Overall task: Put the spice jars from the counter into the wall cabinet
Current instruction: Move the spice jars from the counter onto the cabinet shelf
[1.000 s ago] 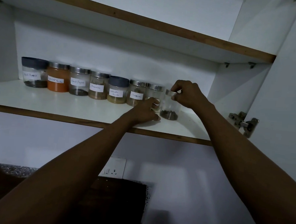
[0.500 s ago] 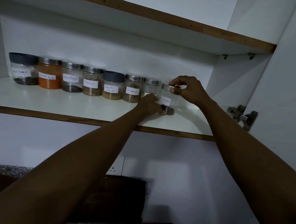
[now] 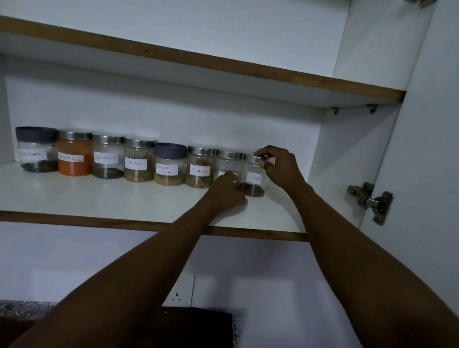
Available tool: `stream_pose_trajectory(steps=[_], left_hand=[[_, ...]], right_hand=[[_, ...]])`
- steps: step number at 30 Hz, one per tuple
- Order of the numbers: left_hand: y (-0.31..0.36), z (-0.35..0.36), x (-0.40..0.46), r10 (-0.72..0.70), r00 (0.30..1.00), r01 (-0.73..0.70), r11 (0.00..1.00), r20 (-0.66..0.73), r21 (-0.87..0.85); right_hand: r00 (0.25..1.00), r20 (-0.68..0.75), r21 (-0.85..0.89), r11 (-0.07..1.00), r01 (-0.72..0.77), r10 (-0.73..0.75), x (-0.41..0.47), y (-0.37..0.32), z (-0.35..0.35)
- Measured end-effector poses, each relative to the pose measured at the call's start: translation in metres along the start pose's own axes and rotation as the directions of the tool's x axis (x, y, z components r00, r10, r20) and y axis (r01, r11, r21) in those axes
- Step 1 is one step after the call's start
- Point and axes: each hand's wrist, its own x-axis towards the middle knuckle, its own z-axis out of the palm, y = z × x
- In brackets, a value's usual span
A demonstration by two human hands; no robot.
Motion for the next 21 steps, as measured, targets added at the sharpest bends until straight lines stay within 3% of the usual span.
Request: stream_pose_trajectory(steps=[11, 18, 21], left_hand=[[0.003, 0.000, 0.004, -0.043, 0.999, 0.043, 0.998, -0.003, -0.040], [0.005, -0.002, 0.002, -0.045, 0.999, 0.047, 0.997, 0.026, -0.059], [0.007, -0.003, -0.001, -0.057, 0.998, 0.058, 0.994, 0.015, -0.092]], right_hand=[[0.995, -0.098, 0.069, 0.998, 0.001, 0.006, -0.001, 0.019, 0.024], [0.999, -0.032, 0.103, 0.995, -0.007, 0.010, -0.007, 0.024, 0.030], [0.991, -0.037, 0.147, 0.982, -0.118, 0.125, -0.009, 0.024, 0.030]])
